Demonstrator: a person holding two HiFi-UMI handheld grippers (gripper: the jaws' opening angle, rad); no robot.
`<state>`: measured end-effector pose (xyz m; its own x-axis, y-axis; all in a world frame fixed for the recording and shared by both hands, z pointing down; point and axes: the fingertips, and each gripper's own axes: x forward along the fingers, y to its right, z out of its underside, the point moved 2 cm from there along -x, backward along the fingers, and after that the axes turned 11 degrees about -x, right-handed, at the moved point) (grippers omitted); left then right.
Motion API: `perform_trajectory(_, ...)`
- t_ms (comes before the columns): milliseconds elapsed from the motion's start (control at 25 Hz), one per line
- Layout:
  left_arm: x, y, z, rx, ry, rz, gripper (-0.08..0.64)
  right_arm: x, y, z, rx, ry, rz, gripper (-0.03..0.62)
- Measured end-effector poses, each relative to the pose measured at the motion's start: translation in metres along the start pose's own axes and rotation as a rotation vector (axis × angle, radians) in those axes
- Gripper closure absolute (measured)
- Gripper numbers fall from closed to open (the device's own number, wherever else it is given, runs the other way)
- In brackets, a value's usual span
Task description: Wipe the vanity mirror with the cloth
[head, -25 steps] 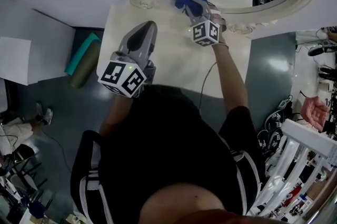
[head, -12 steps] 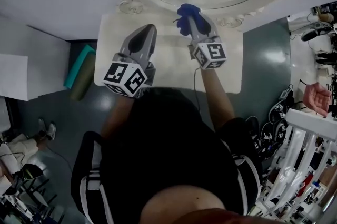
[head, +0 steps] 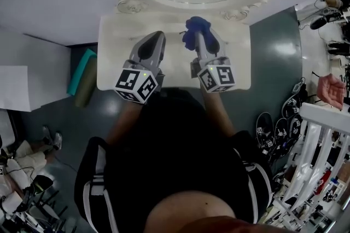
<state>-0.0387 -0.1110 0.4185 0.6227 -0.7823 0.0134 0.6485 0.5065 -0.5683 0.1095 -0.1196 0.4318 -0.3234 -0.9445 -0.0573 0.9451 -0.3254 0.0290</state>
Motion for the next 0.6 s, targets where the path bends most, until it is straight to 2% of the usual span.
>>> perform_trajectory(280,-0.006,-0.003,0.018,0.014,-0.029,-0.025,0.549,-0.019,0.0,0.008,0.018,-0.029,0.04,0.541)
perform_trajectory(600,-0.003,-0.002,0.017,0.02,-0.027,-0.021,0.548,-0.024,-0.002,0.01,-0.003,-0.033,0.048,0.541)
